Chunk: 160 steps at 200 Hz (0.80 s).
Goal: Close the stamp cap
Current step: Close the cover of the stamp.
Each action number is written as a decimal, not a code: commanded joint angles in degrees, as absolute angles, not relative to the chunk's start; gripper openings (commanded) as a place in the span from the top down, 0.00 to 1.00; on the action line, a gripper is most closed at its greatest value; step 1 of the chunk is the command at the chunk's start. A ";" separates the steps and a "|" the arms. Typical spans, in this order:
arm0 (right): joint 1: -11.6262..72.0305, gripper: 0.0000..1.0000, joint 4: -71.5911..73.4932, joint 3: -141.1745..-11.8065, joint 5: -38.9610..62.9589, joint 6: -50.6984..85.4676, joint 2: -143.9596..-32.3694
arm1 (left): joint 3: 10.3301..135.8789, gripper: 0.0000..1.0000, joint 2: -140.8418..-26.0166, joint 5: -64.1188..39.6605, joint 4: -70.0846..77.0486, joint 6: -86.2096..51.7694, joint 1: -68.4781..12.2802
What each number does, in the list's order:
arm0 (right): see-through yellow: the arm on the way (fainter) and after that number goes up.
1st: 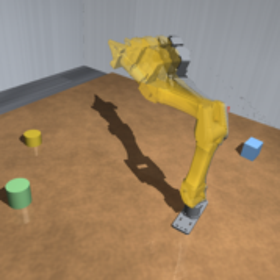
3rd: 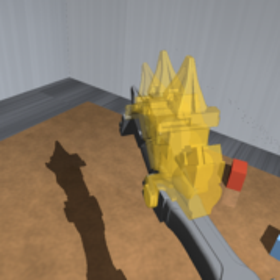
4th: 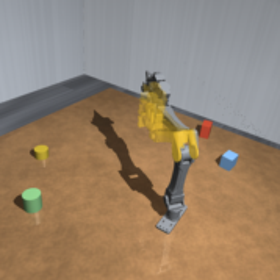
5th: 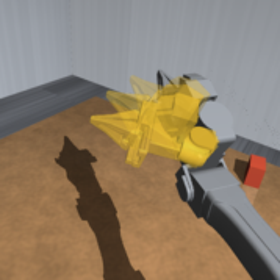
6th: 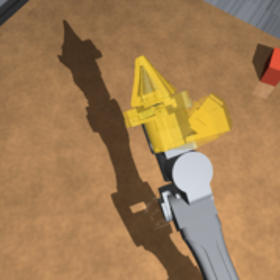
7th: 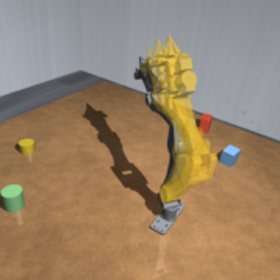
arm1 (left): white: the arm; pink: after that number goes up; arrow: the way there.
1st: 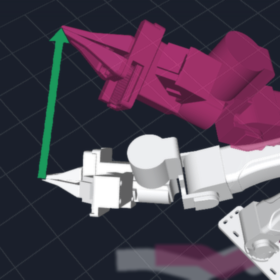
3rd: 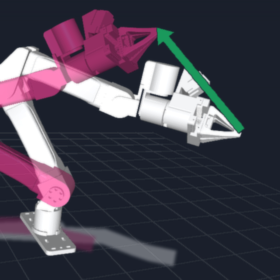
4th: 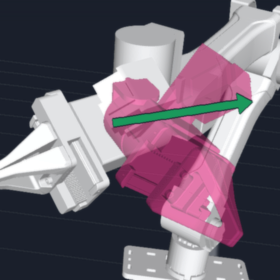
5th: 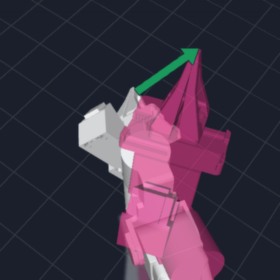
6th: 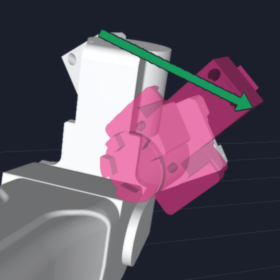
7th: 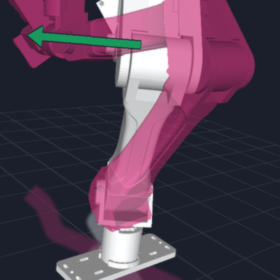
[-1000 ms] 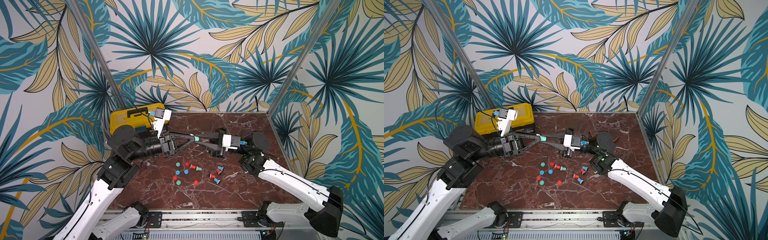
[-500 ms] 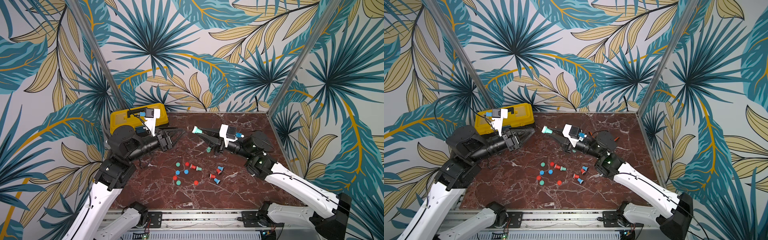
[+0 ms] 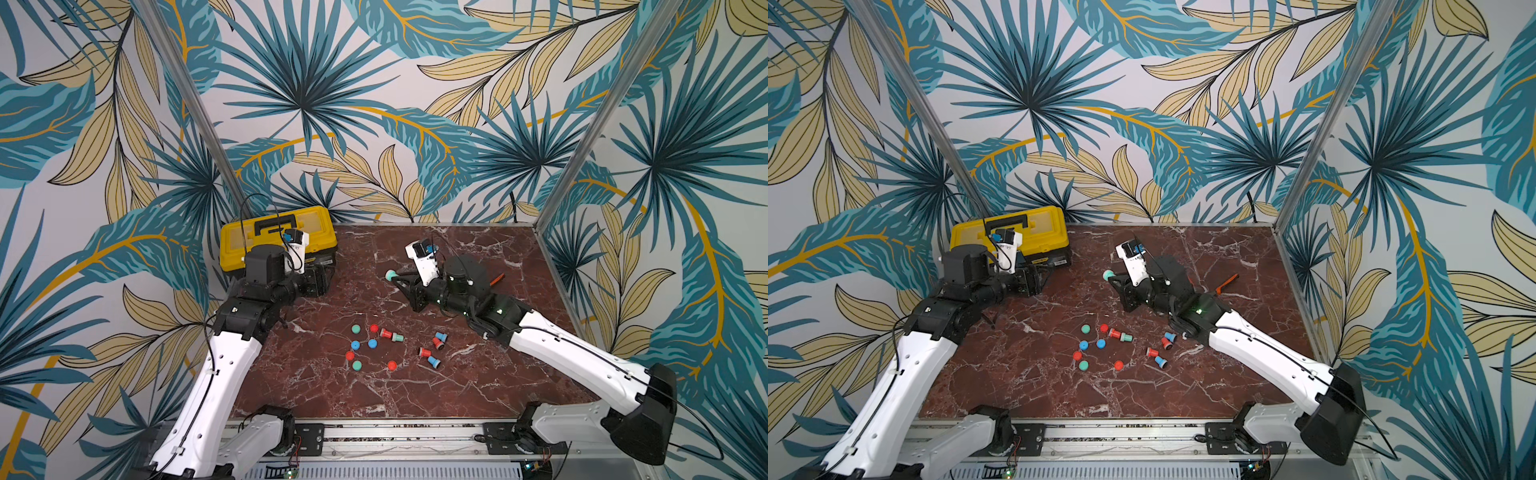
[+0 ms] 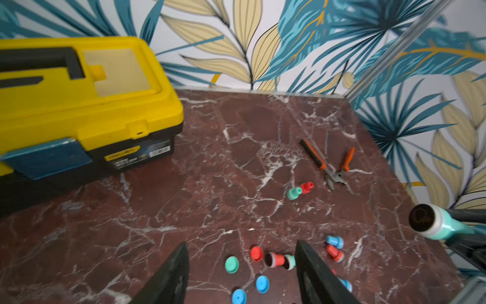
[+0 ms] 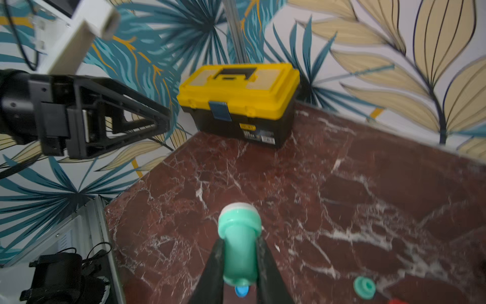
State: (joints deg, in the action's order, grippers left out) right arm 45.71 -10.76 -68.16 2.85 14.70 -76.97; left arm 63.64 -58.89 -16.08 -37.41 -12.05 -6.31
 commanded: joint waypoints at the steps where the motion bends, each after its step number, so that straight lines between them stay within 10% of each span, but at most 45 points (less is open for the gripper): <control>1: 45.70 1.00 -24.42 -71.37 2.75 26.92 -81.99 | 62.18 0.34 -59.08 -16.72 -38.28 -6.25 -2.05; 160: 57.02 1.00 -46.58 -92.78 14.55 41.05 -115.95 | 55.44 0.33 -55.59 -20.45 -35.33 -9.14 8.28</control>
State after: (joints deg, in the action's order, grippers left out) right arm 56.14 -40.58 -90.91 15.46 40.51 -113.73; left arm 55.53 -56.58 -20.58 -36.60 -8.58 7.73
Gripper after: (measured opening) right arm 0.196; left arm 0.668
